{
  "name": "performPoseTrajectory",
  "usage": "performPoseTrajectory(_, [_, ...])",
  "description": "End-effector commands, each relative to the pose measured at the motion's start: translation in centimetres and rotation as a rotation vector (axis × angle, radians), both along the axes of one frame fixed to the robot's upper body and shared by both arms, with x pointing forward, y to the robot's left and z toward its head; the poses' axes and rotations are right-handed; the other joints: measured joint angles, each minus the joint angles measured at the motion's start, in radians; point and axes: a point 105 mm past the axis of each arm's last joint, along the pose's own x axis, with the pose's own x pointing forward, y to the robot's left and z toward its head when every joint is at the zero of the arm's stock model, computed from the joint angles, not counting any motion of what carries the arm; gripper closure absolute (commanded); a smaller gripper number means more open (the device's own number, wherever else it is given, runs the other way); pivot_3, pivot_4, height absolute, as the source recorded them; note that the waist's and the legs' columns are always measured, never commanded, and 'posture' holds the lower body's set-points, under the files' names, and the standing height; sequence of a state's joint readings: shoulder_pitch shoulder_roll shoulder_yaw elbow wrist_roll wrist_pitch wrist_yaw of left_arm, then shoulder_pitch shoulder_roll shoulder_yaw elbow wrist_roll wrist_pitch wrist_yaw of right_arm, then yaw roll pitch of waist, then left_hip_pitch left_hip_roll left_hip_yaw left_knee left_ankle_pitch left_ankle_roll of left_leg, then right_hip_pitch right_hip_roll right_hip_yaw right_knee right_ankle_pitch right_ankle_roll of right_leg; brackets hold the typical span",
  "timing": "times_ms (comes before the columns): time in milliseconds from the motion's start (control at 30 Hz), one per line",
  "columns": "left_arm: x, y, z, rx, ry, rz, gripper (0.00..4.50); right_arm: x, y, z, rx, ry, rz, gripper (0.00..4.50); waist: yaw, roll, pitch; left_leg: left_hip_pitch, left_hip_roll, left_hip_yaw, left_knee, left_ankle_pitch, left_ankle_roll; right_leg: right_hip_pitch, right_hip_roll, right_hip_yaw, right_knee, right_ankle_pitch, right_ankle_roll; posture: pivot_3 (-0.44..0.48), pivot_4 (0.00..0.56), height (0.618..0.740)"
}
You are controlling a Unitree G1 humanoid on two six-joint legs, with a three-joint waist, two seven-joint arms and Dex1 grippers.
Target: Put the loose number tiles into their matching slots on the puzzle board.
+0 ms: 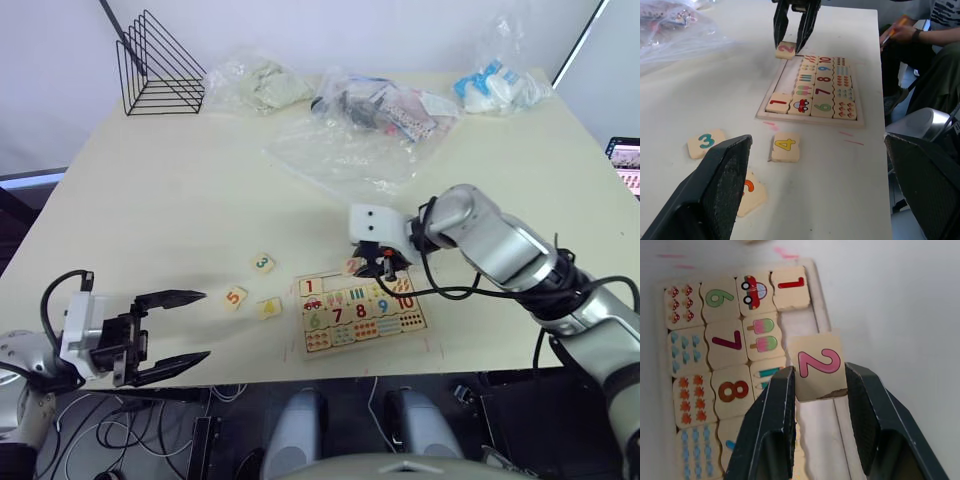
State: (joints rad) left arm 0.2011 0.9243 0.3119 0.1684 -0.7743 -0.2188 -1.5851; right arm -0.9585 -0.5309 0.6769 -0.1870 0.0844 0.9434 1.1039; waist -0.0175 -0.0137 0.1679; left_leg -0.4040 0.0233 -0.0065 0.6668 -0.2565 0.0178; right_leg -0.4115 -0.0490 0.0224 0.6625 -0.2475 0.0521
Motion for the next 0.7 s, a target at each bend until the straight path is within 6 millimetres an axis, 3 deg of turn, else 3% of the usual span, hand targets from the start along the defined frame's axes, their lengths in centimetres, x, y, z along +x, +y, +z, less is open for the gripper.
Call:
performPoseTrajectory(33, [-0.3, 0.1, 0.6, 0.011, -0.024, -0.019, 0.0, 0.1, 0.6, 0.6, -0.017, -0.042, -0.006, 3.55, 0.001, 0.0, 0.0, -0.001, 0.0, 0.0, 0.0, 0.0, 0.0, -0.001, 0.0, 0.0, 0.0, 0.0, 0.0, 0.0, 0.15, 0.74])
performPoseTrajectory(233, [-0.3, 0.2, 0.5, 0.013, -0.023, -0.015, 0.0, -0.3, 2.2, -0.1, -0.052, -0.057, 0.008, 3.55, -0.002, 0.0, 0.0, -0.005, 0.0, -0.002, 0.001, 0.0, 0.0, -0.005, 0.0, -0.001, 0.0, 0.0, 0.0, 0.0, 0.15, 0.74])
performPoseTrajectory(700, [-0.4, 0.4, 0.4, 0.021, -0.012, -0.014, 0.0, -0.5, 3.6, -1.0, -0.084, -0.065, 0.026, 3.55, -0.003, 0.0, 0.0, -0.009, -0.001, -0.003, 0.002, 0.0, 0.0, -0.007, 0.0, -0.004, 0.0, 0.0, 0.0, 0.0, 0.15, 0.74])
